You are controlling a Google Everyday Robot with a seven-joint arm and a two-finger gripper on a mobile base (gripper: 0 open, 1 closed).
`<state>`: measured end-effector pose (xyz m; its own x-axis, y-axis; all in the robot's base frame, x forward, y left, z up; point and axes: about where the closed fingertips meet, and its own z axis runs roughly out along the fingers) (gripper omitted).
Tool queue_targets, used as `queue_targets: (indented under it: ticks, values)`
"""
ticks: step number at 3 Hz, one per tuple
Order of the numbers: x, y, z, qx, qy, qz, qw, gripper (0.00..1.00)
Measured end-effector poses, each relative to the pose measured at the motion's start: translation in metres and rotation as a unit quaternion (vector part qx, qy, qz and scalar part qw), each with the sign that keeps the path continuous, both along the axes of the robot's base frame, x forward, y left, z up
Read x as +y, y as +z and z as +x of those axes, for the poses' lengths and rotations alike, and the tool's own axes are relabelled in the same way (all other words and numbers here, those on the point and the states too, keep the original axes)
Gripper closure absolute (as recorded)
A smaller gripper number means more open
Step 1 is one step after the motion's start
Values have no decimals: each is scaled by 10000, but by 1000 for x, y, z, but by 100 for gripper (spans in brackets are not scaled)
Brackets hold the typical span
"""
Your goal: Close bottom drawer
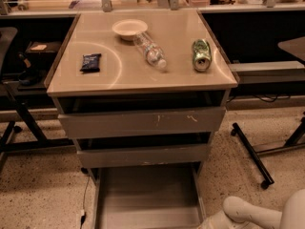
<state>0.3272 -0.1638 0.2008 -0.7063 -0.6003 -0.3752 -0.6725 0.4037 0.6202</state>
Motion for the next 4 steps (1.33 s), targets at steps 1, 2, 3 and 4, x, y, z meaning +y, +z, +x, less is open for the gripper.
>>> queue_targets:
  ticks: [1,2,3,4]
  values:
    - [0,0,0,0,0,0,10000,0]
    - [0,0,0,1,0,1,10000,0]
    - [0,0,0,1,0,1,10000,19]
    - [0,0,0,1,1,1,10000,41]
